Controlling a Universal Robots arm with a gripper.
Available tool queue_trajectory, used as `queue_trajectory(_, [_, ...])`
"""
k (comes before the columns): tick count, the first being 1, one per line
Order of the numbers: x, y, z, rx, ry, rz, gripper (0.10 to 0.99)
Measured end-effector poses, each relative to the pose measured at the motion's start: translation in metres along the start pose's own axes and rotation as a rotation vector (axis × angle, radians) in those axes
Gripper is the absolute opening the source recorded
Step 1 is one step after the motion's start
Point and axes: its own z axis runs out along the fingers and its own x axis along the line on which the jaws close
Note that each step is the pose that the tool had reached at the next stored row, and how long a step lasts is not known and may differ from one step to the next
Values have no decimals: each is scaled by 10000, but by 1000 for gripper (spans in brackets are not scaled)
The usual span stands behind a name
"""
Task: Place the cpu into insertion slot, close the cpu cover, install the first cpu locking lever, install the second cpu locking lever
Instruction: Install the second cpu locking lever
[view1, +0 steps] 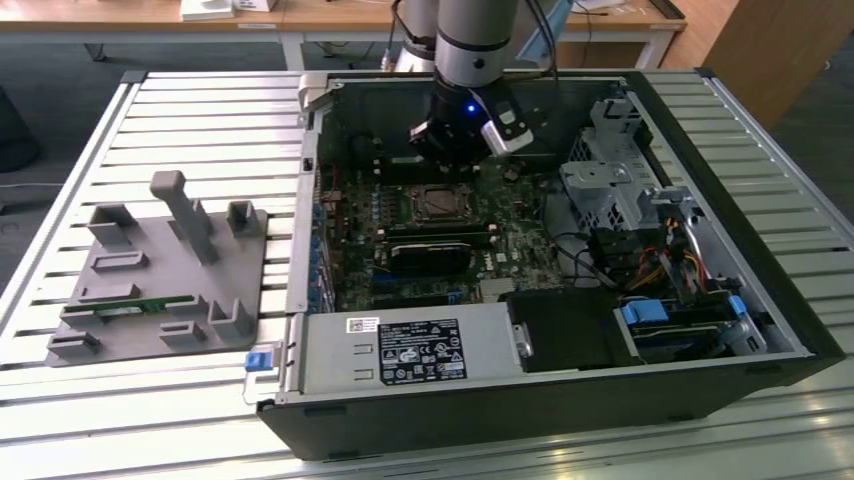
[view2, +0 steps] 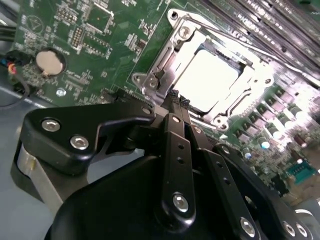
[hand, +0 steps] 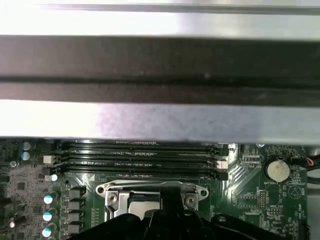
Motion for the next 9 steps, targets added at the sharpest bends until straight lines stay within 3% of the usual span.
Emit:
queue_trajectory(7, [1,18,-299,3,2,0,106])
queue_trajectory(9, [1,17,-322,7,2,0,106])
